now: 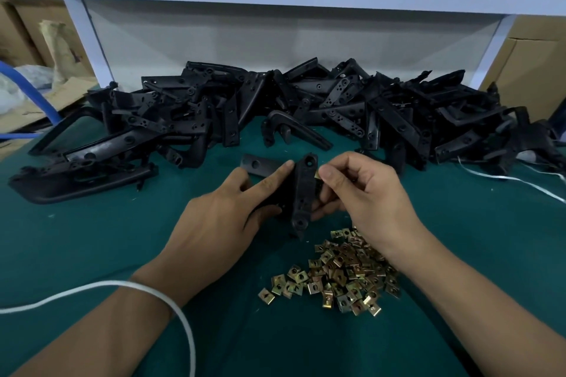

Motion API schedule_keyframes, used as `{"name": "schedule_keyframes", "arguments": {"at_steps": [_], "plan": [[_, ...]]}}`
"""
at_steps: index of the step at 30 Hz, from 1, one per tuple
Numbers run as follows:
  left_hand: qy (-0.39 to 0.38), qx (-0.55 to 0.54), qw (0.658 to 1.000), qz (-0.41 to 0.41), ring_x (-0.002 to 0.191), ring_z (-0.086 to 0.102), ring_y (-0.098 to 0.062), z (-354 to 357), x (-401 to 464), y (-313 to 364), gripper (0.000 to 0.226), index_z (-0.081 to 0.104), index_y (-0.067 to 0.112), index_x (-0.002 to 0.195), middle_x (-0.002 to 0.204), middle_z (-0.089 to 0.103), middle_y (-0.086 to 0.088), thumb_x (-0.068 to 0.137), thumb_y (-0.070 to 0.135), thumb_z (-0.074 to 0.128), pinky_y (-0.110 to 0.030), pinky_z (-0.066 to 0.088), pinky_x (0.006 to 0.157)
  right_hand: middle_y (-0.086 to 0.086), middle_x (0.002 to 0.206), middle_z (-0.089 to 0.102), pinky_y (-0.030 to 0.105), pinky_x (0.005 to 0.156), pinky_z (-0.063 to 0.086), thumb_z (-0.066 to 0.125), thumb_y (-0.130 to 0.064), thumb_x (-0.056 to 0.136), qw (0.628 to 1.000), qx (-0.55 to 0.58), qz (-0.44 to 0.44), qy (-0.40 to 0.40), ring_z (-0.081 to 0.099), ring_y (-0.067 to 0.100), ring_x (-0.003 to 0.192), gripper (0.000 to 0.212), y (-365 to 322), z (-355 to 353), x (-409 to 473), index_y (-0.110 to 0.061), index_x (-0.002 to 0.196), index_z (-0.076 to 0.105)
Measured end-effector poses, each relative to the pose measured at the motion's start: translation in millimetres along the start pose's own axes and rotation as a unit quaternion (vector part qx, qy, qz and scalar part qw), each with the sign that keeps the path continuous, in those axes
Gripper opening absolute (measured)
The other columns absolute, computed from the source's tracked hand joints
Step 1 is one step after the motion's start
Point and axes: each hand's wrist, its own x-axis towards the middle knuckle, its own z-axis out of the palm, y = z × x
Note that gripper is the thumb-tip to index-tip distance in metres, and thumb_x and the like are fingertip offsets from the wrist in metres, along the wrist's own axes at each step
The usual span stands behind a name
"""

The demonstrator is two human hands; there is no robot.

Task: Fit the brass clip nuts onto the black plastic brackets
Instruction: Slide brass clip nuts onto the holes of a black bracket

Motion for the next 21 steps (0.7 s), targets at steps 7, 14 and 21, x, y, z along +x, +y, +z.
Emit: {"name": "schedule_keyframes", "arguments": {"at_steps": [7, 14, 21], "plan": [[0.009, 0.016, 1.0, 0.001, 0.058, 0.043, -0.011, 0.7, -3.5, -2.4, 0.064, 0.001, 0.062, 0.155, 0.093, 0.035, 0.009, 0.1, 0.053, 0.034, -0.031, 0.046, 0.046, 0.006, 0.068, 0.065, 0.038, 0.062, 0.065, 0.065, -0.032, 0.091, 0.999, -0.033, 0.002, -0.038, 0.077, 0.031, 0.067, 0.015, -1.8, -3.0, 1.5, -0.021, 0.081, 0.069], [0.005, 0.002, 1.0, 0.01, 0.06, 0.045, -0.012, 1.4, -2.4, -6.0, 0.067, 0.0, 0.062, 0.155, 0.093, 0.034, 0.01, 0.102, 0.049, 0.039, -0.03, 0.043, 0.048, 0.003, 0.072, 0.065, 0.046, 0.066, 0.066, 0.061, -0.02, 0.103, 0.991, -0.116, -0.053, -0.051, 0.077, 0.026, 0.067, 0.016, -4.5, -4.9, -1.3, -0.013, 0.09, 0.066], [0.007, -0.055, 0.998, 0.019, 0.064, 0.045, -0.012, 1.0, -1.2, -5.1, 0.062, 0.002, 0.063, 0.155, 0.091, 0.035, 0.011, 0.097, 0.062, 0.027, -0.036, 0.047, 0.052, -0.001, 0.071, 0.065, 0.027, 0.064, 0.062, 0.059, -0.014, 0.102, 0.999, 0.024, -0.027, -0.016, 0.072, 0.018, 0.066, 0.017, -6.4, 9.2, -4.1, -0.001, 0.094, 0.067]]}}
